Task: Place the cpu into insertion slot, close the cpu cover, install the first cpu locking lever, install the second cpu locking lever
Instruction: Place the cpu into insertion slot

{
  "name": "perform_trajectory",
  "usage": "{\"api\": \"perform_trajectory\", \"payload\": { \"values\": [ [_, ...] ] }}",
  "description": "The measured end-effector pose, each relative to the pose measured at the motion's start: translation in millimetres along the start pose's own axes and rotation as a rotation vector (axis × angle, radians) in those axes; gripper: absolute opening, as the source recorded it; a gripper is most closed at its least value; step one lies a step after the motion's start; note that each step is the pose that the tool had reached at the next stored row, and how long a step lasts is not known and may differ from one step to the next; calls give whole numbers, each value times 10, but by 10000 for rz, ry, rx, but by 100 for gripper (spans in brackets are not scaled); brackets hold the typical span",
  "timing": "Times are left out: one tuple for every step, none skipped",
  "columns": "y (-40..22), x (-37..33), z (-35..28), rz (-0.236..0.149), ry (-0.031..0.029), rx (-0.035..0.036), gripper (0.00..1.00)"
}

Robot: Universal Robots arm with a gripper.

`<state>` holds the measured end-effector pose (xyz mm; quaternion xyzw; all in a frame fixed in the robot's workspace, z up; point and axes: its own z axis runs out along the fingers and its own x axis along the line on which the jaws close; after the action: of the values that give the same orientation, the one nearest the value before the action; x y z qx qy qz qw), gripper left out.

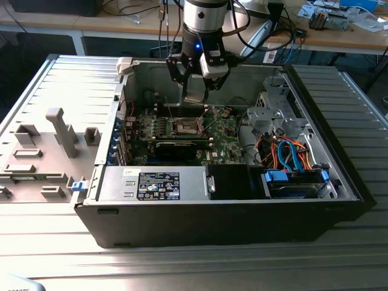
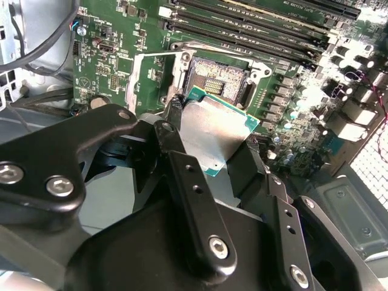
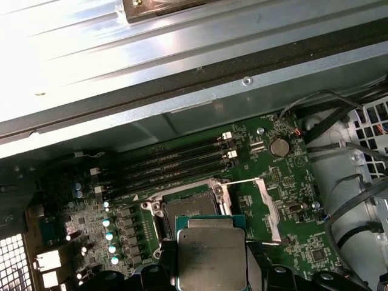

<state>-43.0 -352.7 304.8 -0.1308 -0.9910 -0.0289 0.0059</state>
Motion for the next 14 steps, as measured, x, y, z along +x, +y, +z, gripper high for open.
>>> {"api": "perform_trajectory", "payload": {
  "values": [
    [0, 0, 0, 36, -2, 0, 55],
    [0, 0, 0, 62, -3, -1, 55],
    [0, 0, 0, 96, -5, -1, 55],
    [0, 0, 0, 121, -6, -2, 55],
    [0, 0, 0, 157, -9, -3, 55],
    [0, 0, 1, 183, -10, -3, 55],
    [0, 0, 1, 217, -12, -4, 55],
    [0, 0, 1, 242, -14, -4, 55],
    [0, 0, 1, 282, -15, -5, 55],
    [0, 0, 1, 339, -19, -7, 55],
    [0, 0, 1, 365, -20, -7, 55],
    [0, 0, 1, 387, -22, -8, 55],
    [0, 0, 1, 426, -23, -8, 55],
    [0, 0, 1, 452, -25, -9, 55]
  ]
}}
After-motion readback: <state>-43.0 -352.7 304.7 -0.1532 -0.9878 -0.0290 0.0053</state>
